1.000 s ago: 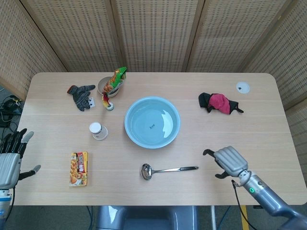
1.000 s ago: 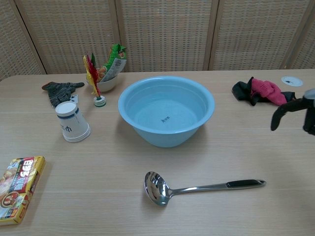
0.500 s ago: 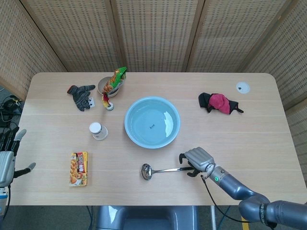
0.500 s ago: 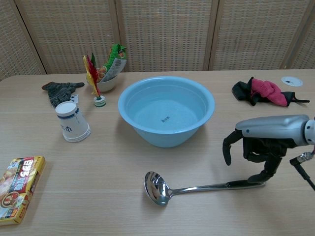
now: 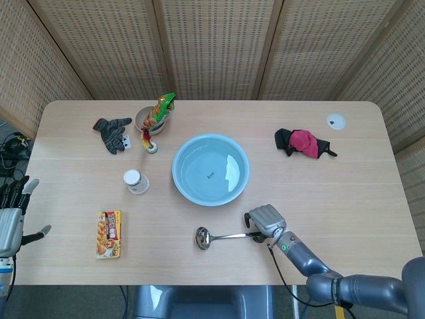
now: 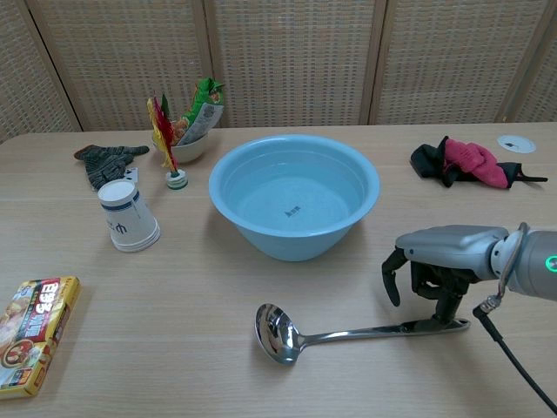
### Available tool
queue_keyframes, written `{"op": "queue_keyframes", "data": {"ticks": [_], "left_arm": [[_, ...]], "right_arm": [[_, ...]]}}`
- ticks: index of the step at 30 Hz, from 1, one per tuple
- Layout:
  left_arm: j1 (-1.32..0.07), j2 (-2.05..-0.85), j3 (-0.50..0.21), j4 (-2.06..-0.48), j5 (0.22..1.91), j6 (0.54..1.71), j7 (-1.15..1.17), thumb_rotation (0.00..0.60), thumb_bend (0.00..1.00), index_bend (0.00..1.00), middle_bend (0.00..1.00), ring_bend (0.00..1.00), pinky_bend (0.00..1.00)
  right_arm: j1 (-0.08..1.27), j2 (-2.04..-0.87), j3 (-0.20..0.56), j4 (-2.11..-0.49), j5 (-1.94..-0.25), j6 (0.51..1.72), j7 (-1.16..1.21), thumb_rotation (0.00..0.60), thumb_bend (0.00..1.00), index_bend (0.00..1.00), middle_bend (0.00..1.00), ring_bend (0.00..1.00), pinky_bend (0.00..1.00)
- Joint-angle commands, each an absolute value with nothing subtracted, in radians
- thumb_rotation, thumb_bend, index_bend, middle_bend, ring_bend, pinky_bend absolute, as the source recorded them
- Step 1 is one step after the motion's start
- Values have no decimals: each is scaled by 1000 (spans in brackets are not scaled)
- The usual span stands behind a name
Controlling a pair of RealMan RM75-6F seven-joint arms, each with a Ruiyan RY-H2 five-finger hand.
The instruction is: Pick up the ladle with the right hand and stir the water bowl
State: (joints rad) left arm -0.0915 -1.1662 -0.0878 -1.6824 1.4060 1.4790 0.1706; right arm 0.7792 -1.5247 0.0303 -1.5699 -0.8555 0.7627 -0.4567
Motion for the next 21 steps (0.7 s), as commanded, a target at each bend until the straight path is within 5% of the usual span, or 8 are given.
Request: {"op": "queue_keyframes", "data": {"ticks": [1, 21], "left_arm": [[-93, -1167, -88, -1681, 1403, 1476, 172, 600, 0, 0, 0, 0, 0], [-97, -1168, -88, -1675, 1394, 1474, 174, 600, 0, 0, 0, 0, 0]], "right_arm": [[782, -1551, 19, -1557, -842, 795, -481, 600, 434, 502, 975, 969, 1000], [770, -1621, -16, -1518, -810, 858, -545, 600, 465, 515, 976, 970, 1000]]}}
